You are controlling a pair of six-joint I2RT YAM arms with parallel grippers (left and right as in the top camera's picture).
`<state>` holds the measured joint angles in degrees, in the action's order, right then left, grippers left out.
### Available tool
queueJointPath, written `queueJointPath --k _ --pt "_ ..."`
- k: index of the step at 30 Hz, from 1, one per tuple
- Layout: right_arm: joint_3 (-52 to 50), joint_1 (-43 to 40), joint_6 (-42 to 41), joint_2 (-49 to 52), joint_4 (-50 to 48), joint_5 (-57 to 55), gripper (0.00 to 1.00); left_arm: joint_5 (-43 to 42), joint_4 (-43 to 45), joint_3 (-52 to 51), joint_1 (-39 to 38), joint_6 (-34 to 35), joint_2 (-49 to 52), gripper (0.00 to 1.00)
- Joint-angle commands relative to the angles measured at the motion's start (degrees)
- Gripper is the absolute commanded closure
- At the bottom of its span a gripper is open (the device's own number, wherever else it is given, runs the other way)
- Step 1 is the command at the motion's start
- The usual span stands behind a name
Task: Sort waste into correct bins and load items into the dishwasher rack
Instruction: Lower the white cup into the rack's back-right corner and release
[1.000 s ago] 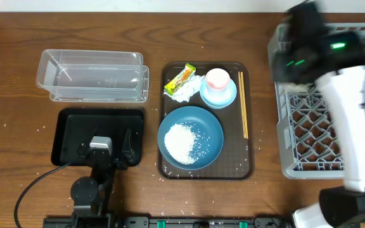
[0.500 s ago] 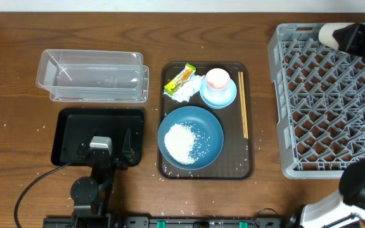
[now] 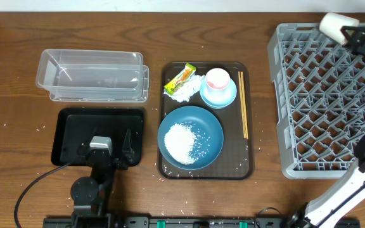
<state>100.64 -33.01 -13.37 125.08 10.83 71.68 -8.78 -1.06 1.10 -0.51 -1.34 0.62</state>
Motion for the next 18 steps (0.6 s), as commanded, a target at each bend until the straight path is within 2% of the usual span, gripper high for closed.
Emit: queueJointPath --k 1,7,14,18 --pt "0.1 -3.0 -6.8 1.3 -1.4 5.4 0.99 -0.8 -1.9 -0.9 -0.2 -0.4 -0.4 0.09" --pt "0.1 -8.0 -6.7 1.6 -3.3 4.8 0.99 -0.8 -1.9 -0.9 -0.2 -0.4 -0.4 0.09" --pt "0.1 -8.7 -5.1 1.6 -4.0 4.2 0.99 -0.8 -1.9 -0.9 -0.2 -0.4 -0.4 0.09" --pt "0.1 -8.6 -4.8 1.6 -4.7 -0.4 0.99 -0.8 -1.9 -0.9 -0.2 -0.4 -0.4 0.09"
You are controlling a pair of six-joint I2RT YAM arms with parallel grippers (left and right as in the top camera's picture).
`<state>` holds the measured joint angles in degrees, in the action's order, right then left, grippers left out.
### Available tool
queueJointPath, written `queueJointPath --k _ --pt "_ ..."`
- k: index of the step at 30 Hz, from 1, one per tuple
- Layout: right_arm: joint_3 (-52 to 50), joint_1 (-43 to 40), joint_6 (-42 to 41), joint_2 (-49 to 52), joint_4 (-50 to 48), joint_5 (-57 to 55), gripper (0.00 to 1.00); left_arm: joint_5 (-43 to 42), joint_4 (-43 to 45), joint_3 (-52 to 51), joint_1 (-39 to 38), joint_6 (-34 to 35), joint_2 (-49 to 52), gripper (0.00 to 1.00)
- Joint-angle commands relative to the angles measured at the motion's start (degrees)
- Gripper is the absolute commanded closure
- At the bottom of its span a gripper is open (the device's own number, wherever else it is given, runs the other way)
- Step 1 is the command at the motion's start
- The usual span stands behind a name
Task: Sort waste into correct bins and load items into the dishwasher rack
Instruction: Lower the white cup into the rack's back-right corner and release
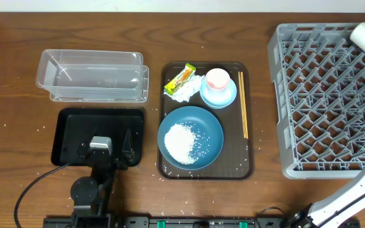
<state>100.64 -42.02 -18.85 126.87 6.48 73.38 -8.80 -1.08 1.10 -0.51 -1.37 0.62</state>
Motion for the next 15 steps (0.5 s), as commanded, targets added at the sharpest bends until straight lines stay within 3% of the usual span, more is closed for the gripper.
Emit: queueJointPath --k 1,15 --pt "0.1 0.4 0.7 -0.2 -0.3 -3.4 0.99 -0.8 -1.9 -0.9 -0.2 -0.3 -0.4 0.09" --pt "0.1 0.4 3.7 1.8 -0.3 -5.4 0.99 -0.8 -1.9 -0.9 -0.2 -0.3 -0.4 0.09"
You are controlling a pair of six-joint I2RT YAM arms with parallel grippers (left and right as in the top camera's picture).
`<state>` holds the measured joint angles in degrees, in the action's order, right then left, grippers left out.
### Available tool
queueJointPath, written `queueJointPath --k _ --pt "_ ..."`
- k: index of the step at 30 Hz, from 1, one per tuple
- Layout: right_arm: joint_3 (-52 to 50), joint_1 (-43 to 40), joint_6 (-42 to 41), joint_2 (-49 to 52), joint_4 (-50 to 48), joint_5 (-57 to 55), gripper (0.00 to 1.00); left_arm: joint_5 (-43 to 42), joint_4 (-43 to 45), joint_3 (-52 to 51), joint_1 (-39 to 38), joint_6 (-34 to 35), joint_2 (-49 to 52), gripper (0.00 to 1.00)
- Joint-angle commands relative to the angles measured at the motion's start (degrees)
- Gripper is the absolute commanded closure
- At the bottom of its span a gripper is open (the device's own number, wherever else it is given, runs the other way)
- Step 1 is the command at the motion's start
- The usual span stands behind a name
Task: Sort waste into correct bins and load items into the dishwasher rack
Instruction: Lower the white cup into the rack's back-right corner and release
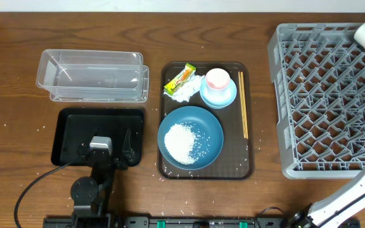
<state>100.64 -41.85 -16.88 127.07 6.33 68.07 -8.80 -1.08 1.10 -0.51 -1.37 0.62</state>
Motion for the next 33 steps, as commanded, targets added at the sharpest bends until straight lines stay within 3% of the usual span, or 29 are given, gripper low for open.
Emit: queueJointPath --k 1,16,25,33 --pt "0.1 0.2 1.7 2.4 -0.4 -0.2 0.99 -0.8 -1.9 -0.9 -0.2 -0.3 -0.4 0.09" --pt "0.1 -3.6 -2.5 7.2 -0.4 0.0 0.96 -0.8 -1.9 -0.9 -0.2 -0.3 -0.4 0.09" --pt "0.1 -7.4 -2.9 7.2 -0.3 7.0 0.95 -0.8 -1.9 -0.9 -0.2 -0.3 -0.4 0.09" --pt "0.1 -9.5 -2.8 4.4 5.1 7.2 0.82 -0.8 -1.9 -0.9 -0.2 -0.3 -0.4 0.09"
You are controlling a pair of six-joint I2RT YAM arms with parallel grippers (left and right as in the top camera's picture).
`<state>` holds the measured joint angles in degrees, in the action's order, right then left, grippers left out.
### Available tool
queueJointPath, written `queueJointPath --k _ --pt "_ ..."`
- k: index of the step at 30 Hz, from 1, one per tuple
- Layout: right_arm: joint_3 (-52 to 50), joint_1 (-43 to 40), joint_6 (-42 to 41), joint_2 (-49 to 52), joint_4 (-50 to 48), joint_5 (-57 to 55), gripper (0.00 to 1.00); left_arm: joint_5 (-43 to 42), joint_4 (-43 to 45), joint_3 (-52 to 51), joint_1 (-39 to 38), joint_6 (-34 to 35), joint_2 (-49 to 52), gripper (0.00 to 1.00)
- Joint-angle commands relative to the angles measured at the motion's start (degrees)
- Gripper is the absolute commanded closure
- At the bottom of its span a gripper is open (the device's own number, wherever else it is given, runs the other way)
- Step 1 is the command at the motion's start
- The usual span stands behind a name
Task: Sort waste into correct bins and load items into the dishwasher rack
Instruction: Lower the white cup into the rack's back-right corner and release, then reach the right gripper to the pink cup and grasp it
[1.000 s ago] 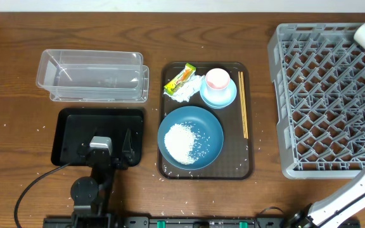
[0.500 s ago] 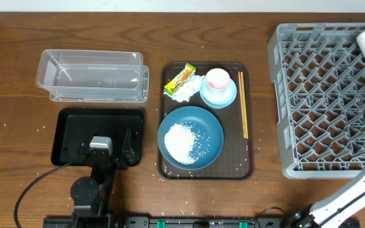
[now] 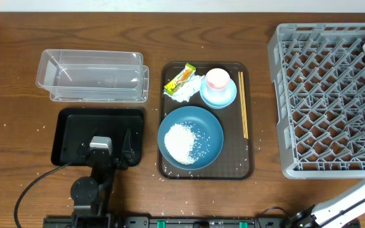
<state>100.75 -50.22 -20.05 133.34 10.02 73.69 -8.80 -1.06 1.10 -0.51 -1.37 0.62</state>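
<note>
A brown tray (image 3: 248, 126) in the middle carries a blue plate (image 3: 191, 136) with white rice, a pink cup (image 3: 218, 79) on a small blue saucer (image 3: 223, 97), a yellow-green wrapper (image 3: 180, 78), a crumpled white napkin (image 3: 187, 90) and a pair of chopsticks (image 3: 243, 104). The grey dishwasher rack (image 3: 325, 101) fills the right side. A white cup sits over the rack's far right edge, cut off by the frame. My left gripper (image 3: 104, 149) rests open over the black bin (image 3: 68, 126). The right gripper itself is out of view; only a white arm link (image 3: 353, 193) shows at the bottom right.
A clear plastic bin (image 3: 94, 76) stands at the back left, behind the black bin. Grains of rice are scattered on the wooden table around the tray and rack. A black cable (image 3: 33, 187) loops at the front left.
The white cup was at the rack's back right corner with dark gripper parts beside it. It is now lower along the right edge, and no gripper shows there. The left arm is unchanged.
At first my right gripper held the white cup over the rack's back edge, left of the corner. Then the cup was at the back right corner, twice, with less of the gripper showing. Now the cup is further forward on the right edge. Tray items never moved.
</note>
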Motion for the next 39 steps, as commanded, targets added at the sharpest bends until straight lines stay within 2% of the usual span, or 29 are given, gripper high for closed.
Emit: queueJointPath --k 1,2,9,14,17,22,25,26,27,28,29,31,33,35,39 --pt "0.0 -1.2 0.4 -2.3 2.3 1.5 0.79 -0.8 -1.9 -0.9 -0.2 -0.3 -0.4 0.09" --pt "0.0 -1.4 0.4 -2.7 3.1 1.4 0.76 -0.8 -1.9 -0.9 -0.2 -0.3 -0.4 0.09" --pt "0.0 -2.7 1.9 -6.4 12.2 -4.5 0.79 -0.8 -1.9 -0.9 -0.2 -0.3 -0.4 0.09" --pt "0.0 -3.8 4.5 -12.9 27.1 -26.4 0.79 -0.8 -1.9 -0.9 -0.2 -0.3 -0.4 0.09" --pt "0.0 -4.6 4.0 -17.2 32.1 -37.7 0.8 -0.8 -1.9 -0.9 -0.2 -0.3 -0.4 0.09" --pt "0.0 -5.0 0.7 -24.0 34.1 -43.9 0.8 -0.8 -1.9 -0.9 -0.2 -0.3 -0.4 0.09" --pt "0.0 -3.9 0.3 -27.1 33.7 -41.4 0.74 -0.8 -1.9 -0.9 -0.2 -0.3 -0.4 0.09" --pt "0.0 -3.3 0.3 -27.7 33.7 -38.8 0.68 -0.8 -1.9 -0.9 -0.2 -0.3 -0.4 0.09" --pt "0.0 -2.7 0.3 -28.1 33.7 -35.1 0.51 -0.8 -1.9 -0.9 -0.2 -0.3 -0.4 0.09" --pt "0.0 -1.8 0.3 -28.2 33.7 -30.1 0.43 -0.8 -1.9 -0.9 -0.2 -0.3 -0.4 0.09" --pt "0.0 -0.8 0.4 -28.2 34.0 -25.1 0.41 -0.8 -1.9 -0.9 -0.2 -0.3 -0.4 0.09" --pt "0.0 2.2 2.5 -28.2 34.9 -16.7 0.41 -0.8 -1.9 -0.9 -0.2 -0.3 -0.4 0.09" --pt "0.0 6.9 7.3 -28.4 37.9 -13.2 0.41 -0.8 -1.9 -0.9 -0.2 -0.3 -0.4 0.09" --pt "0.0 13.1 9.8 -28.5 43.3 -18.8 0.42 -0.8 -1.9 -0.9 -0.2 -0.3 -0.4 0.09" --pt "0.0 28.3 9.9 -28.4 49.8 -42.1 0.42 -0.8 -1.9 -0.9 -0.2 -0.3 -0.4 0.09"
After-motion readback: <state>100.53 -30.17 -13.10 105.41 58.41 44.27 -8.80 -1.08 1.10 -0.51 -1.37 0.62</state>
